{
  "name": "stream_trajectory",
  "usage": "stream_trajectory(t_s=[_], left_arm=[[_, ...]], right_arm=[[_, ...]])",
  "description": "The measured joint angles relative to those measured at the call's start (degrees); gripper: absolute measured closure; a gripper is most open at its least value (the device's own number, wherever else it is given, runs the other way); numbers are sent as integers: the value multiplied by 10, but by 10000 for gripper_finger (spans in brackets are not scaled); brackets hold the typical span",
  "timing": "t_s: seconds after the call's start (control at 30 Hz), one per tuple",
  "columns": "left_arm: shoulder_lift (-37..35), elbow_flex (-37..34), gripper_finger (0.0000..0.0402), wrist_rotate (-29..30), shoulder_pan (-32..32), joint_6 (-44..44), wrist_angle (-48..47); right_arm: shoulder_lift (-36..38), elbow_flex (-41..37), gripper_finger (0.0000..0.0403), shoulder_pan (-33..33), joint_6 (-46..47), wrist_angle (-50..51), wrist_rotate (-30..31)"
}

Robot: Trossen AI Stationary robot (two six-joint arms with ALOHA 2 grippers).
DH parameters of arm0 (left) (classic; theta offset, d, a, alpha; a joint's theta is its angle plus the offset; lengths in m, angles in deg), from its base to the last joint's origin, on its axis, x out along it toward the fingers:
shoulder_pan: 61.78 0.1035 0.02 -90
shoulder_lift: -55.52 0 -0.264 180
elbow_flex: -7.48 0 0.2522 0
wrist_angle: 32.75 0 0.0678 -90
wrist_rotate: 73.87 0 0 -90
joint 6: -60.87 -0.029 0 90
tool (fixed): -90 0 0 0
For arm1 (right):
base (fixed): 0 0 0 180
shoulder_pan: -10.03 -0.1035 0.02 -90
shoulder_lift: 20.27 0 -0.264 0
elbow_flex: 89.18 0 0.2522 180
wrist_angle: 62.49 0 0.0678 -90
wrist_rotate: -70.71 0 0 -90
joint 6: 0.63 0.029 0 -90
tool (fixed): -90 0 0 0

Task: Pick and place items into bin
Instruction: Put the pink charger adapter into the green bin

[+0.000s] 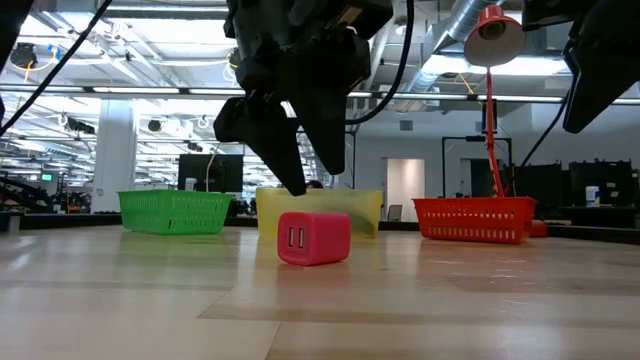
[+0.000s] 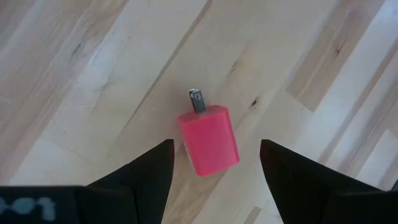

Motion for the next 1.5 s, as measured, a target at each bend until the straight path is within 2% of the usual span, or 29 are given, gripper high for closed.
stream_trajectory(t_s=[0.47, 1.5], left_arm=[[0, 0, 170, 17, 0, -21, -2], [5, 0, 170, 51, -13, -10, 13]], right_arm=[[0, 0, 282, 0, 0, -5, 0], [0, 0, 282, 0, 0, -21, 0]])
